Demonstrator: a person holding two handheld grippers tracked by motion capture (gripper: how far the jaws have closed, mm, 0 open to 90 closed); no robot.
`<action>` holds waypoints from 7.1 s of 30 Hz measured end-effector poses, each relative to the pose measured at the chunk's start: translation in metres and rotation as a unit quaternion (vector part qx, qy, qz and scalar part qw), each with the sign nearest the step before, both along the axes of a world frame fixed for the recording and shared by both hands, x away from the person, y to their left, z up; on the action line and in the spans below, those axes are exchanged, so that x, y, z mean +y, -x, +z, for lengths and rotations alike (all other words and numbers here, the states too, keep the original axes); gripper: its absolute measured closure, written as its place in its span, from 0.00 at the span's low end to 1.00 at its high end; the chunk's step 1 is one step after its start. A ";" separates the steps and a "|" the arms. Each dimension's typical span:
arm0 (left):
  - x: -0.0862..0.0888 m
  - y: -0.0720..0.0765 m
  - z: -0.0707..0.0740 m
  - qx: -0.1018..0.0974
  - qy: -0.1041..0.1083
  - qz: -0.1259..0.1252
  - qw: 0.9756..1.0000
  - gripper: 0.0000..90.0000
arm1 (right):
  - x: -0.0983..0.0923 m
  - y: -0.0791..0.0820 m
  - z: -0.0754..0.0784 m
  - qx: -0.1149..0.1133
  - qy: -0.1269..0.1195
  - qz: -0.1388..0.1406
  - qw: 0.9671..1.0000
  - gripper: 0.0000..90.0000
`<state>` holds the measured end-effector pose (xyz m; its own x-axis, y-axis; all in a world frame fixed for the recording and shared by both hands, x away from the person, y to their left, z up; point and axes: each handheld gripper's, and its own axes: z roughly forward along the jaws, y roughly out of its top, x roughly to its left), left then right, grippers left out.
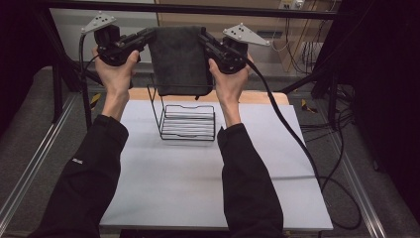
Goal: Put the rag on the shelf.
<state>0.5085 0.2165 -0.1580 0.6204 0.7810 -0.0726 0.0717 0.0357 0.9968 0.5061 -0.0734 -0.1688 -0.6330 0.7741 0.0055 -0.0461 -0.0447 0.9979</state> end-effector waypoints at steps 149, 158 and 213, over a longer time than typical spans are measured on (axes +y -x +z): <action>0.008 0.065 -0.117 0.171 -0.130 -0.072 0.974 0.52 | -0.044 0.064 -0.101 0.150 0.089 0.090 0.981 0.45; 0.016 0.078 -0.139 0.182 -0.155 -0.072 0.968 0.35 | -0.069 0.075 -0.115 0.177 0.081 0.086 0.977 0.21; 0.077 0.142 -0.285 0.232 -0.176 -0.062 0.955 0.11 | -0.194 0.147 -0.281 0.306 0.131 0.068 0.940 0.01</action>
<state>0.3663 0.2939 -0.4428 0.6750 0.7297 -0.1094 0.4901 -0.3326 0.8057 0.3592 -0.2671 -0.4495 -0.6669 0.7112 0.2222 0.5296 0.2426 0.8128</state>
